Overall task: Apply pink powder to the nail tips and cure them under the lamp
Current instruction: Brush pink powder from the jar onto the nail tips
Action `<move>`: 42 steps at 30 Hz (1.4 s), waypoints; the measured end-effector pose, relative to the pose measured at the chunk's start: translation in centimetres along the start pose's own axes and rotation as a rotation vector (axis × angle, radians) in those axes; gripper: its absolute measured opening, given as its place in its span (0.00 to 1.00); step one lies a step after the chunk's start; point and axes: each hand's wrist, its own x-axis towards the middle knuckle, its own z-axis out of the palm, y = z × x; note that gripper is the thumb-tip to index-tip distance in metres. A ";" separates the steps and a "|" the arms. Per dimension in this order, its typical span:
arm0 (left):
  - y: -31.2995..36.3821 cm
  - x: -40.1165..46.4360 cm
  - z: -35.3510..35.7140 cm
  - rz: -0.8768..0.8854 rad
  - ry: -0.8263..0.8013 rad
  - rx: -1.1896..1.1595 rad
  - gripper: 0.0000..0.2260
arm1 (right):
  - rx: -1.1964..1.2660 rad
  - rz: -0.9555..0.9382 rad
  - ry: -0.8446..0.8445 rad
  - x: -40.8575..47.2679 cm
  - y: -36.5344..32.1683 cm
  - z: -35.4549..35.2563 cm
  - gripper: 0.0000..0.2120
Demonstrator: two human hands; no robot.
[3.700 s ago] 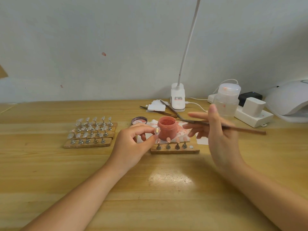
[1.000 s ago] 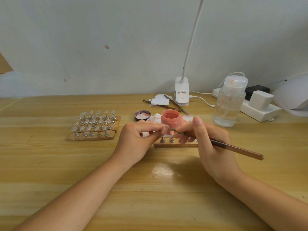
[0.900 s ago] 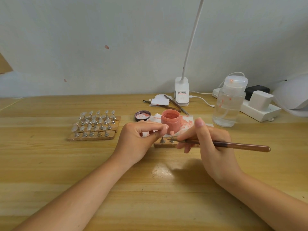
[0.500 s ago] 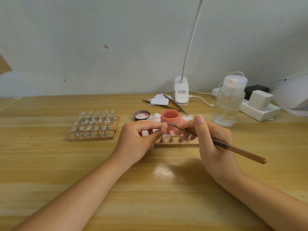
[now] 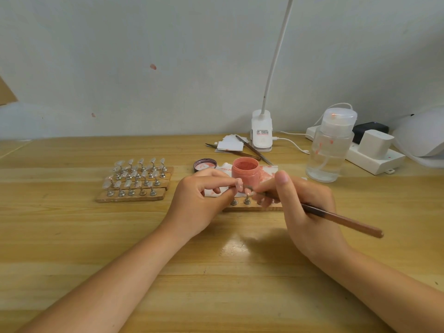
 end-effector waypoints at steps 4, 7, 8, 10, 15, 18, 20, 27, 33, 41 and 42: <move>0.1 0.0 0.0 0.005 -0.010 0.015 0.11 | -0.029 0.000 -0.043 0.0 0.1 0.0 0.16; 0.2 -0.1 -0.1 -0.001 -0.007 0.014 0.12 | 0.000 -0.007 -0.027 -0.1 0.2 -0.2 0.18; 0.2 -0.1 0.0 -0.001 -0.008 0.016 0.12 | -0.036 -0.033 -0.027 0.0 0.2 -0.2 0.17; 0.3 -0.1 0.0 -0.006 -0.007 0.018 0.12 | -0.113 -0.057 -0.040 0.1 0.1 -0.1 0.15; 0.5 -0.2 0.0 -0.021 0.009 0.022 0.14 | -0.035 -0.061 -0.038 -0.1 0.5 -0.4 0.21; 0.6 -0.1 0.0 -0.020 0.020 0.024 0.13 | -0.142 -0.122 -0.047 0.2 0.4 -0.2 0.18; 0.6 -0.1 0.0 -0.023 0.024 0.020 0.14 | -0.117 -0.108 -0.063 0.1 0.5 -0.3 0.19; 0.6 -0.2 0.0 -0.025 0.023 0.022 0.14 | -0.213 -0.216 -0.052 0.3 0.5 -0.1 0.18; 0.5 -0.1 0.0 -0.017 0.025 0.022 0.15 | -0.216 -0.250 -0.043 0.2 0.8 -0.4 0.19; 0.5 -0.2 -0.1 -0.014 0.018 0.033 0.15 | -0.194 -0.254 -0.042 0.1 0.8 -0.4 0.22; 0.5 -0.1 -0.1 -0.009 0.020 0.032 0.16 | -0.217 -0.261 -0.042 0.2 0.8 -0.4 0.22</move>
